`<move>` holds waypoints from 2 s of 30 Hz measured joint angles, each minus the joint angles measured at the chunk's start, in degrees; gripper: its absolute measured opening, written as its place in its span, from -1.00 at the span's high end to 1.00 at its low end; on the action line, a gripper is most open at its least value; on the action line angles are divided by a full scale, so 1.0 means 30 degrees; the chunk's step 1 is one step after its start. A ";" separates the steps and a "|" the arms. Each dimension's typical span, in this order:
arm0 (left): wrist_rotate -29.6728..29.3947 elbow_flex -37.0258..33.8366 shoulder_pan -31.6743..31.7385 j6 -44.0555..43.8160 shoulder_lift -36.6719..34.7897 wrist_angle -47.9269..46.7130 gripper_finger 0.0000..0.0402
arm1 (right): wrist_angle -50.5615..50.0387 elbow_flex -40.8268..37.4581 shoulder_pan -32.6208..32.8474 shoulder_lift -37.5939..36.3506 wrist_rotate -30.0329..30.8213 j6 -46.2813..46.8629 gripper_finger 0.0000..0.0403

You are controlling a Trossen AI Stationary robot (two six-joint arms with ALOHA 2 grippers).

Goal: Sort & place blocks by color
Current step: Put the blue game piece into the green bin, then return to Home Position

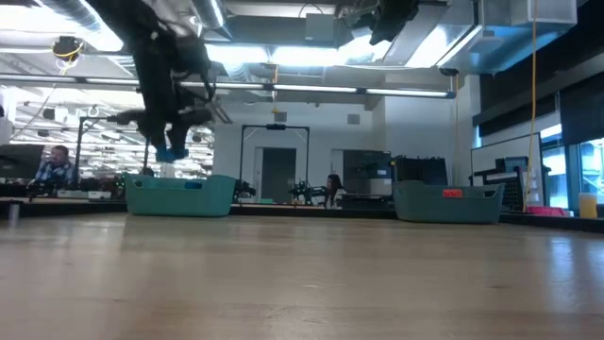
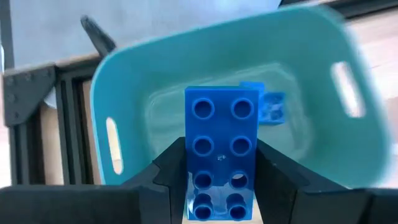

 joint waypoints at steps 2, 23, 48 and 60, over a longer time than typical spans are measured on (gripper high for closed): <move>0.0672 0.0000 0.0904 0.0142 0.0780 0.0372 0.35 | 0.0000 0.0000 0.0000 0.0000 -0.0001 0.0000 0.99; 0.2901 -0.0015 0.2357 0.0421 0.6417 0.3197 0.35 | 0.0000 0.0000 -0.0001 0.0000 -0.0006 0.0003 0.99; 0.5886 -0.0015 0.2350 0.1448 0.2305 0.3120 -0.09 | 0.0000 0.0000 0.0000 -0.2136 0.0327 0.0022 1.00; 0.9472 0.0007 -0.0236 0.1685 -0.6839 0.3085 -0.06 | -0.0516 0.0022 0.0007 -0.6098 0.0984 0.1603 1.00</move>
